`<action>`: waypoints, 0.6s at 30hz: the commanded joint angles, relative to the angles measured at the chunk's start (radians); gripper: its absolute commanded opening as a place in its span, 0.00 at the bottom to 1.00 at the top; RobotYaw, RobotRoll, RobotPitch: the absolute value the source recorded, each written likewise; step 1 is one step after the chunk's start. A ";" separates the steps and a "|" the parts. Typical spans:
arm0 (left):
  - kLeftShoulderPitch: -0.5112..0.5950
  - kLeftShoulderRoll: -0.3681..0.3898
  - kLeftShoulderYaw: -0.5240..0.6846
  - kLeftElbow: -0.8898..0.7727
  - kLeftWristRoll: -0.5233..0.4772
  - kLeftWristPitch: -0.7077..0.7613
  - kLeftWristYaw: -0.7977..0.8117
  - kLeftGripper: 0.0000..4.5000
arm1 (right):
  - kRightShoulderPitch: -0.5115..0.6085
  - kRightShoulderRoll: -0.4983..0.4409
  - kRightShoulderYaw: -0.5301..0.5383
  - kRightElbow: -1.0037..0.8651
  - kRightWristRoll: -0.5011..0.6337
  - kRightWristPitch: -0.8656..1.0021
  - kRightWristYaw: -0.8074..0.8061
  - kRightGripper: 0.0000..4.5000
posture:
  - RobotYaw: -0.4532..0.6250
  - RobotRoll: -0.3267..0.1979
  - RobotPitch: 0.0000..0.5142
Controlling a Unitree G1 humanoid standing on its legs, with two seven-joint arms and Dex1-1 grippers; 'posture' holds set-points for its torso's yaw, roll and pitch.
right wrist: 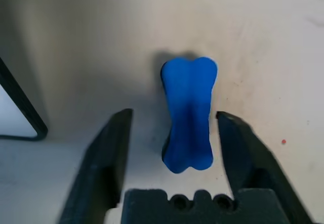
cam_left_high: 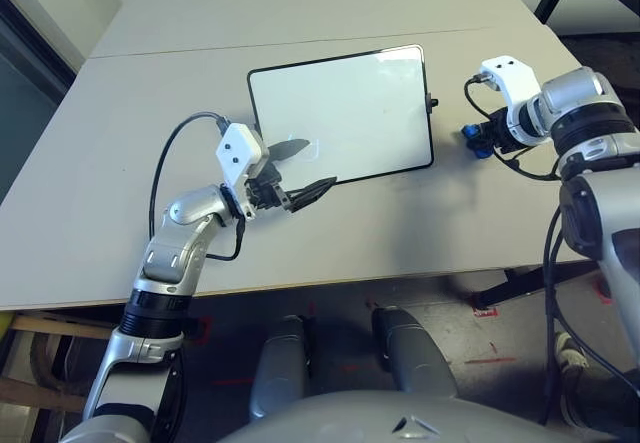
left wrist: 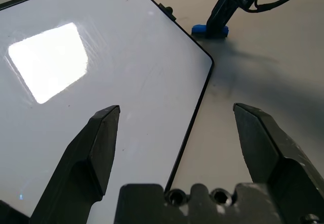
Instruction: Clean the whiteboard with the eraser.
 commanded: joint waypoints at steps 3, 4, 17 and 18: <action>-0.031 0.029 0.077 -0.006 -0.048 0.028 0.000 1.00 | 0.034 -0.044 -0.078 -0.114 0.093 -0.060 -0.018 1.00 | 0.30 0.62 0.22; -0.035 0.033 0.101 -0.008 -0.065 0.035 0.005 1.00 | 0.050 -0.050 -0.099 -0.147 0.114 -0.079 -0.023 1.00 | 0.30 0.62 0.22; -0.042 0.149 0.456 0.110 -0.118 0.116 0.235 1.00 | 0.443 -0.008 -0.425 -0.553 0.416 -0.511 -0.138 1.00 | 0.35 0.62 0.27; -0.039 0.155 0.473 0.121 -0.116 0.124 0.258 1.00 | 0.459 -0.002 -0.454 -0.557 0.436 -0.546 -0.159 1.00 | 0.36 0.62 0.28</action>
